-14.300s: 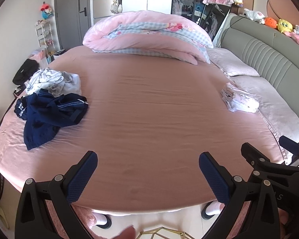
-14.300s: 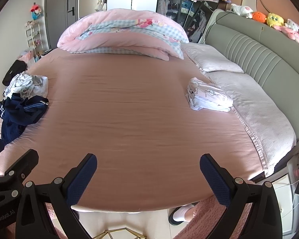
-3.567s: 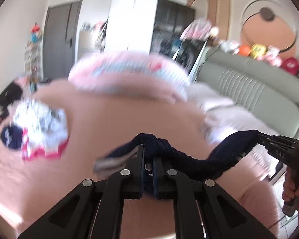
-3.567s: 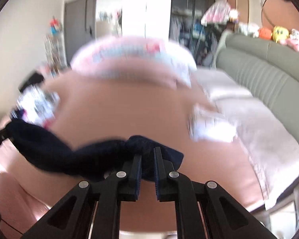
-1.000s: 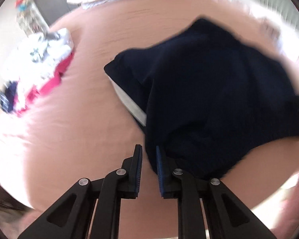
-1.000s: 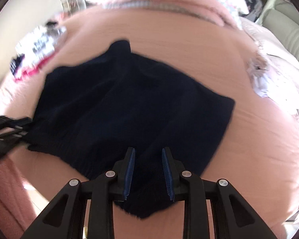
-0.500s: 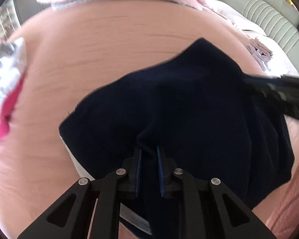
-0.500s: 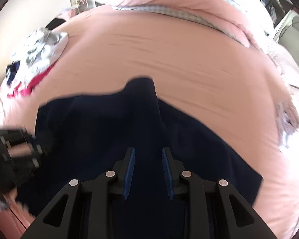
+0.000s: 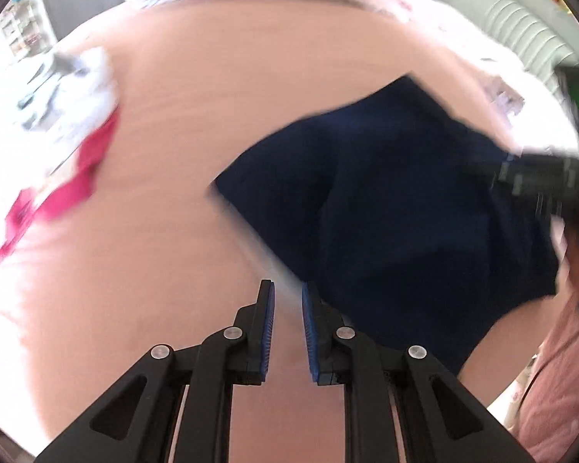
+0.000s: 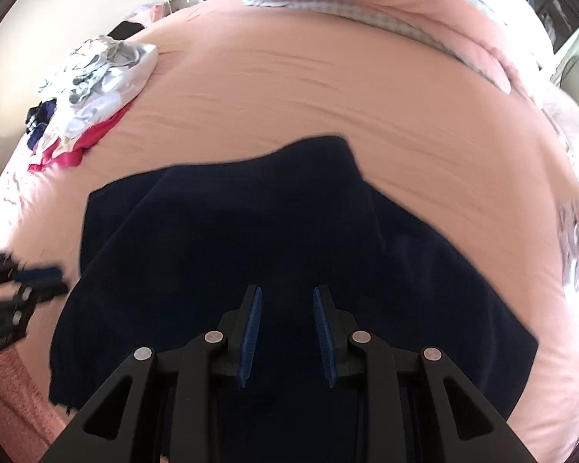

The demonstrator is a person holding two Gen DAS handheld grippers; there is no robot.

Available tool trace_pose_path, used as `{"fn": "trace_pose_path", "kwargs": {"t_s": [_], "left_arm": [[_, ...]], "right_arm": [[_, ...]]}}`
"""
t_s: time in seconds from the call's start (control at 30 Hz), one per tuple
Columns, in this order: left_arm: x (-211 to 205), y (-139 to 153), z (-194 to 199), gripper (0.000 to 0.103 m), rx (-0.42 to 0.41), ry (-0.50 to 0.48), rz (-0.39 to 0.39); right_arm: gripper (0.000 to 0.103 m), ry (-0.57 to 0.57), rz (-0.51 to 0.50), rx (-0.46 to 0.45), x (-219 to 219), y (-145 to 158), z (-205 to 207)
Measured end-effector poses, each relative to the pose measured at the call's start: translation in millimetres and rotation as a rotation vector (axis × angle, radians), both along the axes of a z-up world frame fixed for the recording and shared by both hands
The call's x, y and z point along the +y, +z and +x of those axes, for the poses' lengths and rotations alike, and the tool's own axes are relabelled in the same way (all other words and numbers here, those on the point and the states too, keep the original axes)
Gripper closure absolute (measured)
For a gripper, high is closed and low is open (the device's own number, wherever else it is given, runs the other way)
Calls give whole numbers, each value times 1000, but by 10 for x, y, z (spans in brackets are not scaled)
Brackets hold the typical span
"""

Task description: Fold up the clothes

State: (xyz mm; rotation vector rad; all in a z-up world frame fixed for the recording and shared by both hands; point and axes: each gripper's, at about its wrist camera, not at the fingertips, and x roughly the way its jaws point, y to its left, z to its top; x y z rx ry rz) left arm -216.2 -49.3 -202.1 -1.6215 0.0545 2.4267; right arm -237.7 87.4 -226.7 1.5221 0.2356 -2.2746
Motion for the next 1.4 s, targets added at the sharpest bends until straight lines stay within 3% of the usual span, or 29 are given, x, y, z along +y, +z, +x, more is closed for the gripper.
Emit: {"fn": "trace_pose_path", "kwargs": {"t_s": [0.07, 0.17, 0.3, 0.47, 0.57, 0.7, 0.77, 0.83, 0.9, 1.0, 1.1, 1.17, 1.23, 1.4], "left_arm": [[128, -3, -142, 89, 23, -5, 3], [146, -88, -329, 89, 10, 68, -46], [-100, -145, -448, 89, 18, 186, -10], [-248, -197, -547, 89, -20, 183, 125], [-272, -223, -479, 89, -32, 136, 29], [-385, -178, -474, 88, -25, 186, -136], [-495, -137, -460, 88, -30, 213, -76], [-555, -50, -358, 87, -37, 211, 54], [-661, 51, -190, 86, -29, 186, 144], [-676, 116, -63, 86, -15, 155, 177], [-653, 73, 288, 86, -30, 100, 128], [-661, -25, 357, 85, -46, 88, 72], [-668, -19, 371, 85, -45, 88, 70], [-739, 72, 520, 86, -37, 115, 158]], "right_arm": [[76, 20, -41, -35, -59, -10, 218], [76, 78, -110, -50, -224, 50, 504], [76, 173, -166, -42, -531, 73, 704], [76, 170, -182, -90, -802, -101, 743], [76, 213, -77, -78, -921, -189, 812], [76, 294, 9, -94, -738, -169, 1118], [76, 306, 33, -110, -601, -135, 1222], [76, 297, 36, -130, -518, -51, 1241], [76, 243, -8, -68, -461, 122, 1202], [76, 161, -82, 22, -391, 350, 1135], [76, 209, -148, -31, -495, 305, 1097], [76, 280, -82, -57, -661, 153, 1161], [76, 296, 29, -39, -723, 20, 1246], [76, 89, 24, -56, -343, -12, 1041]]}}
